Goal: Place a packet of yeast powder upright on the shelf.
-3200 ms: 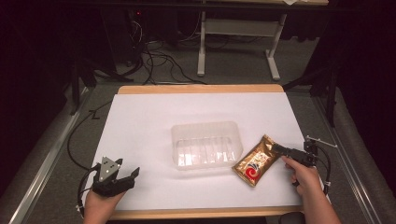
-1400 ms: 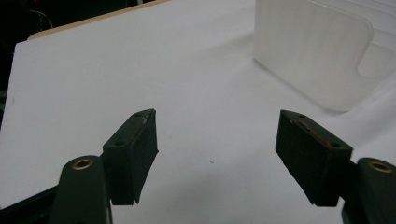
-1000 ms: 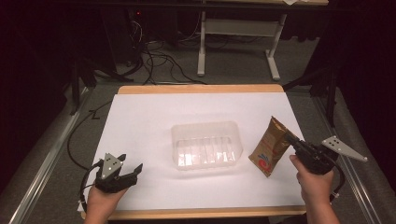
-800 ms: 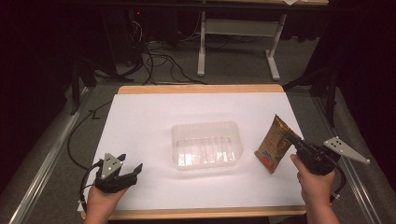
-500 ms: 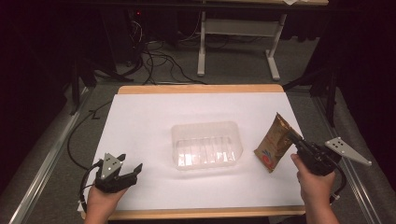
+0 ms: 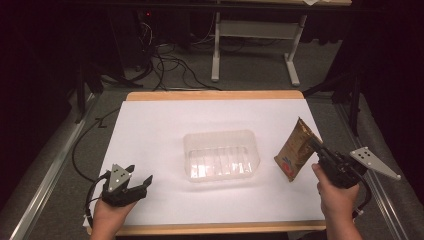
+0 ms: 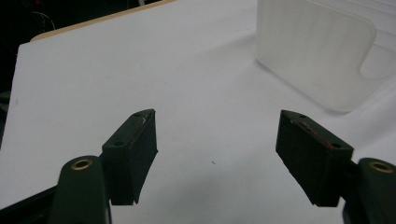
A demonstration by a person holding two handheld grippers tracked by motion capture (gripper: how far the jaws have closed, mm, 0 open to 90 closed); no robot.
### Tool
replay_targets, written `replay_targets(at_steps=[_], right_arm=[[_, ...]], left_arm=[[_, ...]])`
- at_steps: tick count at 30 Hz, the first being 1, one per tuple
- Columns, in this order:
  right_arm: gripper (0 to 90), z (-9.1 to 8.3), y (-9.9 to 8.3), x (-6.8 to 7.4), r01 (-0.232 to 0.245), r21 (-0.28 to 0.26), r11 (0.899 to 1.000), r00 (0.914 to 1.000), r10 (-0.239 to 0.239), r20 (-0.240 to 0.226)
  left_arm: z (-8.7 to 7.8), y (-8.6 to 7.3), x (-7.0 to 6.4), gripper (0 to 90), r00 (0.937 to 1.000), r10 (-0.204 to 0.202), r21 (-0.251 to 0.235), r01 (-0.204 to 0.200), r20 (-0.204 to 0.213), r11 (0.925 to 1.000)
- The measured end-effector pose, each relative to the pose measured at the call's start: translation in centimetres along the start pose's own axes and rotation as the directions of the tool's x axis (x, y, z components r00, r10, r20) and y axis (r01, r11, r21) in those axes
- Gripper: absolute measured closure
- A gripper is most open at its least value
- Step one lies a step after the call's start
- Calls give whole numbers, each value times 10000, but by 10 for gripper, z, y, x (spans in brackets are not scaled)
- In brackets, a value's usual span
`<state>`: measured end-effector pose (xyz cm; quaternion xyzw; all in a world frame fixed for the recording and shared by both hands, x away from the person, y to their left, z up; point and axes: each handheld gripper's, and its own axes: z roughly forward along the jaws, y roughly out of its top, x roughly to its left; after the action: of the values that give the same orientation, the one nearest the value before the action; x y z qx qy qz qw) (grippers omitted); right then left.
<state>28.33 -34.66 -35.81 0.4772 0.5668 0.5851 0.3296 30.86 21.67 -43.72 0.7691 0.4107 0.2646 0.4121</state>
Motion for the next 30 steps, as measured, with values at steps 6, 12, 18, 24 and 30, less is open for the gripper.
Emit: replay_targets(at_steps=[6, 12, 18, 24, 30], right_arm=[[900, 1, 7, 7, 25, -211, 9998, 10000, -26, -74], [900, 9, 18, 17, 76, -409, 9991, 9994, -89, -329], [900, 13, 31, 23, 1, -661, 9978, 9988, -34, -495], [900, 19, 51, 37, 114, -959, 9953, 9970, -186, -746], [900, 25, 56, 48, 133, -1028, 9946, 9956, -228, -910]], left_arm=[[0, -1, 1, 297, 10000, -39, -6, 39, -38, 10000], [0, -1, 2, 298, 10000, -52, 3, 52, -39, 10000], [-1, -1, 2, 298, 10000, -71, -37, 71, -26, 10000], [-1, -1, 2, 297, 10000, -42, -30, 42, -31, 10000], [-1, -1, 2, 298, 10000, -54, -43, 54, -30, 10000]])
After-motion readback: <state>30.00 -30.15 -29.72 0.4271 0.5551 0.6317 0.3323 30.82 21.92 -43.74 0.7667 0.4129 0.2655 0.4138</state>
